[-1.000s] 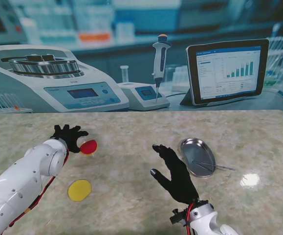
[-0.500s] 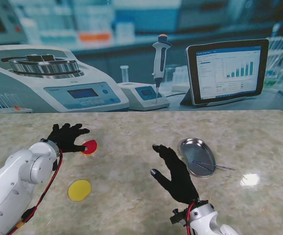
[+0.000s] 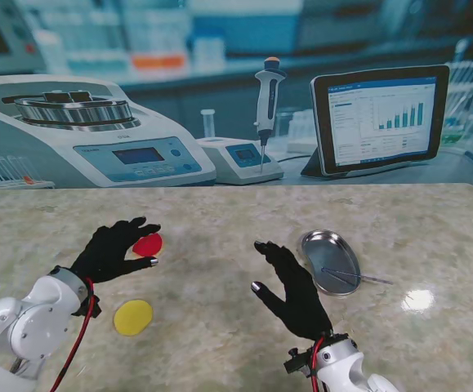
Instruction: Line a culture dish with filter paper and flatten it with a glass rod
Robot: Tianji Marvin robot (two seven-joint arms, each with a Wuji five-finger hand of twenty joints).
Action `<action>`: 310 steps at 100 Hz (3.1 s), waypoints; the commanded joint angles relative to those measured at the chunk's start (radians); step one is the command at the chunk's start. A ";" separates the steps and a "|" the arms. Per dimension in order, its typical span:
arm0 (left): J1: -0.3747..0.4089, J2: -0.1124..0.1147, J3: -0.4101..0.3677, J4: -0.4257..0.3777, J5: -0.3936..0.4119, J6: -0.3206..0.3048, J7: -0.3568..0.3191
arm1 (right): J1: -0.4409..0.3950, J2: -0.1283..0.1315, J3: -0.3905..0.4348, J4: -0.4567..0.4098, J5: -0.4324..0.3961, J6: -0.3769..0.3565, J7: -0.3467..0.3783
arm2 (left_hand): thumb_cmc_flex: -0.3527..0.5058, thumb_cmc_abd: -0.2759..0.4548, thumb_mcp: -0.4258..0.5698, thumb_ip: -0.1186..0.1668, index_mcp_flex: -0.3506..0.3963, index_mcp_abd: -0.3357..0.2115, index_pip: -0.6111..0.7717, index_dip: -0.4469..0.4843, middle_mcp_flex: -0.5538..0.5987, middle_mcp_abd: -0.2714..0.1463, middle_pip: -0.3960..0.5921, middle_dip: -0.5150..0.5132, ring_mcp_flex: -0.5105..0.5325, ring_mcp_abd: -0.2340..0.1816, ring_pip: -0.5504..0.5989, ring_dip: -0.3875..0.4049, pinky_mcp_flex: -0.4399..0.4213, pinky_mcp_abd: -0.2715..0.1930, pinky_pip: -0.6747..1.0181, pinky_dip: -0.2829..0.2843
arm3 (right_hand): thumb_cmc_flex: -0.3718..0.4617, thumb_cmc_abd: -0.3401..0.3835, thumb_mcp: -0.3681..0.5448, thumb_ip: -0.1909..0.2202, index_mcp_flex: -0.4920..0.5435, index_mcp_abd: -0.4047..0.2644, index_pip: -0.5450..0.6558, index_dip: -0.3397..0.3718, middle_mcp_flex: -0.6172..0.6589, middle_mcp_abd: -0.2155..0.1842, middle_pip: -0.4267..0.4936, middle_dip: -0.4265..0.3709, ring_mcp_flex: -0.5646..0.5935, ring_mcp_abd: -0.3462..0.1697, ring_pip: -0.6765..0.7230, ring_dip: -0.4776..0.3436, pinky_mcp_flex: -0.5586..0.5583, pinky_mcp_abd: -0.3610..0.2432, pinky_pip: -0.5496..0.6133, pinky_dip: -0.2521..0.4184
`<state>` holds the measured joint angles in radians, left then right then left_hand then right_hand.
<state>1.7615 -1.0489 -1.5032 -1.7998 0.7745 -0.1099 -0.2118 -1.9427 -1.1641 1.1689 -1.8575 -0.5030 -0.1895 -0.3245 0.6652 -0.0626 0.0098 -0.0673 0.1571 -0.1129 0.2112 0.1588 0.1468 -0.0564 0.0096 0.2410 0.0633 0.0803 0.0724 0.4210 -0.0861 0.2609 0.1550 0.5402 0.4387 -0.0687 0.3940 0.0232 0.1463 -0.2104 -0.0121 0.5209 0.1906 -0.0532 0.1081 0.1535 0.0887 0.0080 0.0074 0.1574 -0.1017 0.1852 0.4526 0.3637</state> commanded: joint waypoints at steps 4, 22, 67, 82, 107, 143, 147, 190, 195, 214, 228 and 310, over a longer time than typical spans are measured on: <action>0.062 -0.009 -0.013 -0.048 -0.010 -0.019 0.016 | -0.009 -0.001 -0.001 -0.007 -0.002 0.013 0.005 | 0.027 0.046 -0.028 0.025 0.004 0.030 -0.010 -0.008 -0.030 0.025 0.006 0.026 -0.030 0.020 -0.009 0.020 -0.011 0.024 -0.047 -0.025 | 0.022 -0.007 0.015 0.029 -0.008 -0.030 0.000 0.013 -0.017 -0.037 0.009 -0.004 -0.002 -0.042 0.014 0.012 -0.012 -0.030 0.006 -0.017; 0.178 -0.025 -0.042 -0.128 -0.098 -0.066 0.072 | -0.009 0.004 0.001 -0.010 -0.013 0.023 0.020 | 0.041 0.062 -0.025 0.031 0.006 0.029 0.011 0.004 -0.029 0.024 0.009 0.040 -0.023 0.019 -0.007 0.026 -0.014 0.029 -0.040 -0.013 | 0.027 -0.009 0.017 0.041 -0.009 -0.030 0.000 0.017 -0.018 -0.037 0.009 -0.005 -0.002 -0.042 0.013 0.012 -0.011 -0.031 0.006 -0.017; 0.371 -0.055 -0.032 -0.215 -0.210 -0.116 0.196 | -0.004 0.015 0.004 -0.024 -0.049 0.046 0.054 | 0.055 0.078 -0.030 0.041 0.000 -0.003 0.007 0.001 -0.027 0.008 -0.004 0.030 -0.034 0.019 -0.011 0.035 -0.013 0.025 -0.048 -0.010 | 0.081 -0.017 0.031 0.069 -0.009 -0.035 0.002 0.029 -0.015 -0.040 0.013 -0.005 -0.001 -0.044 0.015 0.012 -0.010 -0.033 0.009 -0.015; 0.407 -0.064 -0.021 -0.219 -0.216 -0.124 0.246 | 0.007 0.020 -0.001 -0.023 -0.063 0.051 0.072 | 0.057 0.079 -0.028 0.042 0.003 -0.004 0.004 -0.001 -0.027 0.006 -0.003 0.026 -0.034 0.018 -0.013 0.031 -0.013 0.024 -0.051 -0.014 | 0.050 -0.027 0.010 0.064 -0.008 -0.029 0.005 0.036 -0.015 -0.036 0.015 -0.005 -0.001 -0.041 0.016 0.012 -0.010 -0.030 0.011 -0.015; 0.419 -0.072 0.000 -0.209 -0.196 -0.125 0.305 | 0.015 0.030 0.003 -0.037 -0.111 0.069 0.098 | 0.065 0.076 -0.028 0.043 0.010 -0.023 0.045 0.021 -0.028 0.003 0.002 0.028 -0.033 0.016 -0.016 0.021 -0.009 0.025 -0.064 -0.033 | 0.040 -0.032 0.001 0.031 -0.021 -0.023 0.046 0.140 -0.006 -0.032 0.087 0.019 0.010 -0.038 0.057 0.013 -0.009 -0.027 0.031 -0.018; 0.405 -0.069 0.020 -0.190 -0.141 -0.136 0.327 | -0.036 0.053 0.127 -0.107 -0.233 0.145 0.186 | 0.075 0.067 -0.027 0.044 0.002 -0.033 0.101 0.049 -0.027 -0.004 0.004 0.036 -0.034 0.015 -0.015 0.017 -0.008 0.025 -0.068 -0.048 | 0.100 -0.061 0.037 0.060 -0.039 -0.022 0.185 0.197 0.000 -0.022 0.214 0.062 0.027 -0.033 0.137 0.029 -0.003 -0.024 0.113 -0.032; 0.400 -0.067 0.021 -0.188 -0.141 -0.137 0.316 | -0.046 0.055 0.146 -0.117 -0.249 0.154 0.196 | 0.075 0.068 -0.027 0.044 -0.001 -0.034 0.100 0.048 -0.027 -0.005 0.003 0.035 -0.034 0.014 -0.016 0.016 -0.008 0.024 -0.068 -0.050 | 0.107 -0.063 0.047 0.070 -0.042 -0.022 0.194 0.192 -0.001 -0.023 0.220 0.062 0.027 -0.033 0.144 0.029 -0.003 -0.023 0.124 -0.035; 0.365 -0.058 0.043 -0.181 -0.152 -0.140 0.270 | -0.124 0.077 0.321 -0.175 -0.413 0.224 0.335 | 0.075 0.062 -0.027 0.043 0.000 -0.029 0.078 0.036 -0.026 -0.006 -0.002 0.023 -0.032 0.013 -0.020 0.003 -0.006 0.024 -0.074 -0.063 | 0.034 -0.119 0.249 0.061 -0.049 -0.013 0.271 0.147 0.002 -0.016 0.262 0.064 0.039 -0.022 0.210 0.042 -0.002 -0.022 0.228 -0.077; 0.364 -0.058 0.043 -0.183 -0.152 -0.141 0.267 | -0.120 0.080 0.331 -0.170 -0.429 0.230 0.353 | 0.075 0.063 -0.027 0.043 0.000 -0.027 0.076 0.035 -0.026 -0.006 -0.002 0.022 -0.032 0.012 -0.019 0.003 -0.006 0.025 -0.074 -0.064 | 0.029 -0.124 0.236 0.044 -0.039 -0.005 0.290 0.144 0.004 -0.010 0.284 0.074 0.047 -0.017 0.223 0.048 -0.001 -0.020 0.252 -0.075; 0.366 -0.056 0.036 -0.191 -0.155 -0.143 0.256 | -0.075 0.090 0.339 -0.129 -0.479 0.258 0.414 | 0.075 0.061 -0.027 0.043 0.002 -0.028 0.076 0.035 -0.026 -0.007 -0.001 0.022 -0.032 0.012 -0.019 0.001 -0.006 0.026 -0.075 -0.068 | 0.016 -0.117 0.190 0.005 -0.015 0.018 0.348 0.133 0.028 0.021 0.345 0.113 0.082 0.016 0.286 0.086 0.003 -0.013 0.338 -0.064; 0.371 -0.057 0.024 -0.202 -0.165 -0.149 0.249 | -0.042 0.098 0.336 -0.099 -0.518 0.278 0.458 | 0.075 0.060 -0.027 0.043 0.002 -0.027 0.078 0.036 -0.027 -0.006 0.000 0.022 -0.033 0.013 -0.019 0.000 -0.006 0.026 -0.075 -0.070 | 0.013 -0.114 0.174 0.002 -0.004 0.036 0.367 0.131 0.039 0.036 0.373 0.134 0.094 0.025 0.310 0.102 0.007 -0.009 0.366 -0.063; 0.358 -0.052 0.015 -0.228 -0.185 -0.113 0.206 | 0.035 0.120 0.346 -0.013 -0.675 0.345 0.624 | 0.077 0.056 -0.026 0.042 0.002 -0.022 0.081 0.037 -0.027 -0.006 -0.001 0.022 -0.033 0.013 -0.019 -0.004 -0.006 0.026 -0.074 -0.078 | 0.017 -0.181 0.298 0.011 -0.014 0.130 0.392 0.133 0.014 0.056 0.394 0.144 0.100 0.028 0.321 0.106 0.024 -0.016 0.392 -0.080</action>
<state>2.1156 -1.1025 -1.4881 -2.0151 0.5969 -0.2315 0.0007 -1.9100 -1.0469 1.5157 -1.8809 -1.1762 0.1475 0.2917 0.7167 -0.0227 0.0025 -0.0591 0.1669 -0.1092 0.2970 0.1975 0.1467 -0.0376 0.0131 0.2506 0.0630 0.0966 0.0722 0.4341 -0.0861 0.2845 0.1348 0.5031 0.4745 -0.2140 0.6964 0.0513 0.1353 -0.1039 0.3709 0.6572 0.2238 -0.0226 0.4874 0.2840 0.1704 0.0253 0.3211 0.2545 -0.0731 0.1818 0.8285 0.3013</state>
